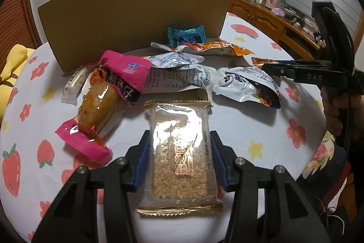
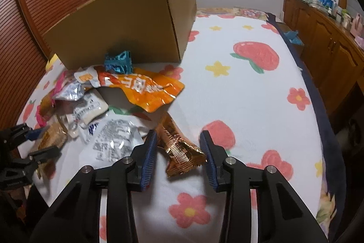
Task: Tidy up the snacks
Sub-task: 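Grasp the clear rice-cracker packet with left tool while right tool grasps brown wafer packet, then lift both held packets and carry them over the cardboard box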
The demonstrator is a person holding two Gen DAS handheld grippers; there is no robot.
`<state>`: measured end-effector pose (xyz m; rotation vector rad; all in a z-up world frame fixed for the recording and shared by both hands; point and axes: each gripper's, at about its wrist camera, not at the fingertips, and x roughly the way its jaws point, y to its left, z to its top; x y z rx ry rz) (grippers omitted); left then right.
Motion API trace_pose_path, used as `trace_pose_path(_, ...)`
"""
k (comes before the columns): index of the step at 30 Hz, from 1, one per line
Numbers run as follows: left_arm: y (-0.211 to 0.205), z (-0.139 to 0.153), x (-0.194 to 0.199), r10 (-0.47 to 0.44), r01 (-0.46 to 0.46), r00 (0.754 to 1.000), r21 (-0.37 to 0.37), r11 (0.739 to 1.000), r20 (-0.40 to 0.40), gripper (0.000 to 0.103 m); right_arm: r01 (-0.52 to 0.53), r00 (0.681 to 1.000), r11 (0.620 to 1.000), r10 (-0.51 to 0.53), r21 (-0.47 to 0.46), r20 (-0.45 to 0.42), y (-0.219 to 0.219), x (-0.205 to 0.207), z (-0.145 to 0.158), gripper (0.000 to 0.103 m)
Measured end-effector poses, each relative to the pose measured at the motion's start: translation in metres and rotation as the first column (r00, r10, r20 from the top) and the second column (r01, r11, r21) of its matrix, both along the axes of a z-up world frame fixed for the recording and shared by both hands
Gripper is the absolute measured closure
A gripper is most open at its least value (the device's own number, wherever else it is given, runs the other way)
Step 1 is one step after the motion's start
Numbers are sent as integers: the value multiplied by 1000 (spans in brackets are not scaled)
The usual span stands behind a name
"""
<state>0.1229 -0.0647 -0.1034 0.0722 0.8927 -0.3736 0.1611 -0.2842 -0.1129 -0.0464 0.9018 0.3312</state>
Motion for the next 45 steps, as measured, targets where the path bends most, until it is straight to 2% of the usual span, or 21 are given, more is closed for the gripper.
trace_pose_path(10, 2, 1, 0, 13, -13, 1000, -2, 1000, 6, 59, -42, 999, 997, 44, -69, 30, 11, -9, -1, 84)
trace_pose_path(23, 19, 24, -17, 25, -20, 998, -68, 997, 60, 59, -19, 997, 999, 23, -51, 75, 3, -29, 8, 86)
trace_pose_path(32, 27, 70, -18, 32, -18, 988, -94, 995, 152, 59, -39, 983, 999, 38, 2, 181, 9, -46, 52, 86)
trace_pose_path(40, 41, 111, -9, 54, -31, 973, -106, 994, 225, 59, -109, 958, 994, 101, 14, 269, 38, -57, 98, 85)
trace_pose_path(45, 54, 129, -2, 78, -50, 964, -116, 992, 255, 59, -138, 944, 990, 126, 18, 305, 54, -56, 116, 85)
